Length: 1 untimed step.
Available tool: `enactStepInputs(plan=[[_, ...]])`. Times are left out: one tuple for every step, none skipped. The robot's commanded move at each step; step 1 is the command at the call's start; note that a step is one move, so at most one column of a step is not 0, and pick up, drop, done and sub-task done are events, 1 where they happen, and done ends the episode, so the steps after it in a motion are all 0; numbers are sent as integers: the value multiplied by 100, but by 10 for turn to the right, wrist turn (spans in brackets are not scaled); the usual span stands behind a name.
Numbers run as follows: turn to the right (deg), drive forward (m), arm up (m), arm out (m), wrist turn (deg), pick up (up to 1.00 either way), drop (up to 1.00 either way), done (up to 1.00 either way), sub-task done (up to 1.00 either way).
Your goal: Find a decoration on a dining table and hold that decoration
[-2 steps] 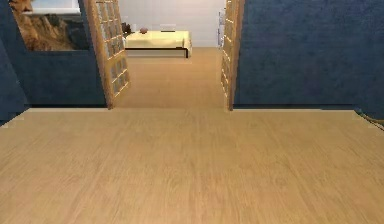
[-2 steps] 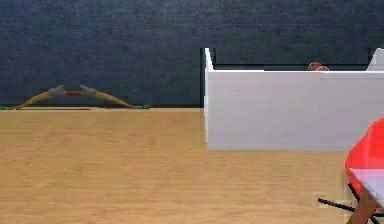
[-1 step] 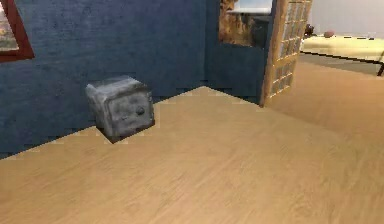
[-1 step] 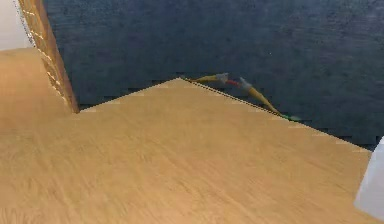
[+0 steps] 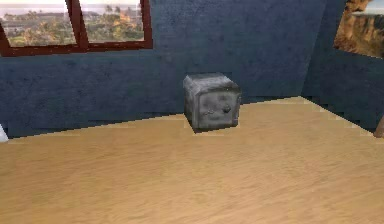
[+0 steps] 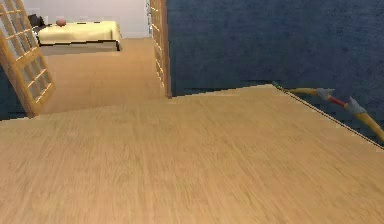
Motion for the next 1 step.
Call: enactStepInputs(plan=[[0, 10, 0, 0, 0, 0, 0, 0, 0]])
